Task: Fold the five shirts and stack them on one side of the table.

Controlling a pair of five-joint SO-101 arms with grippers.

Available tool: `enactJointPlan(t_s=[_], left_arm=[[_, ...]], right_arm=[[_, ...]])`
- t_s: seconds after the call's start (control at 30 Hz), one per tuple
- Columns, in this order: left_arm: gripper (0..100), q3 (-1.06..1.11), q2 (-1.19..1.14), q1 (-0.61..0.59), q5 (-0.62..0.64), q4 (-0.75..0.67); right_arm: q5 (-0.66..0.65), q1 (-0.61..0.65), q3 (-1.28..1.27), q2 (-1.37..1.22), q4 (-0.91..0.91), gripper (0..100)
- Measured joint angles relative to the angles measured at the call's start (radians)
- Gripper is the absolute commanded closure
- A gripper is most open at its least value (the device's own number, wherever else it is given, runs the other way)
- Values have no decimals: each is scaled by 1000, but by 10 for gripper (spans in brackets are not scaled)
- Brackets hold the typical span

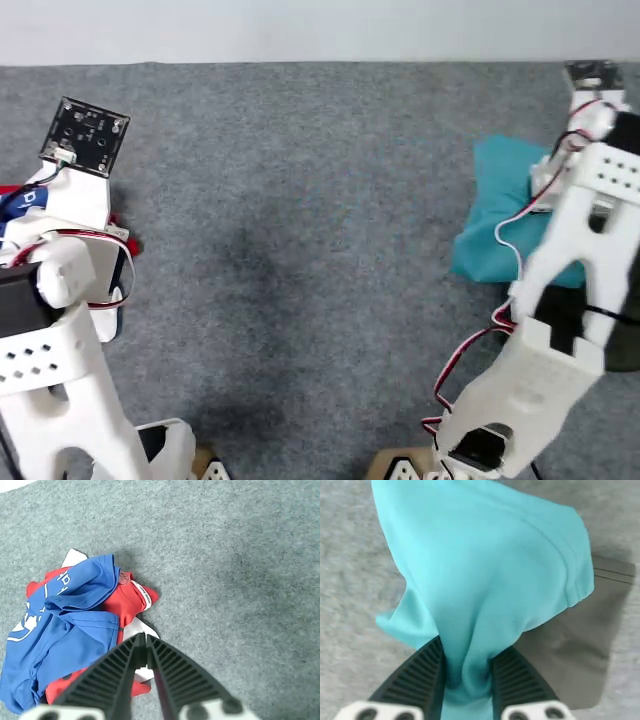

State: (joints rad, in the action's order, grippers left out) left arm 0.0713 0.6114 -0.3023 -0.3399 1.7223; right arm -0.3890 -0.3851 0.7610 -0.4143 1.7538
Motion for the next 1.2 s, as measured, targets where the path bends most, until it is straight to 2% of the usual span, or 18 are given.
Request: enactJointPlan(t_s=[0.43, 0.73, 1.0, 1.1, 1.2], left_arm=[[995, 0, 0, 0, 0, 0], [995, 0, 0, 0, 0, 0], [995, 0, 0, 0, 0, 0], [995, 0, 0, 0, 0, 0], [995, 0, 0, 0, 0, 0]], right_arm=[[-173, -163, 0, 5, 0, 990], [-249, -256, -2, -66, 0, 990], [-384, -364, -2, -84, 0, 989], [-425, -391, -2, -155, -31, 909], [-436, -414, -2, -230, -72, 712]])
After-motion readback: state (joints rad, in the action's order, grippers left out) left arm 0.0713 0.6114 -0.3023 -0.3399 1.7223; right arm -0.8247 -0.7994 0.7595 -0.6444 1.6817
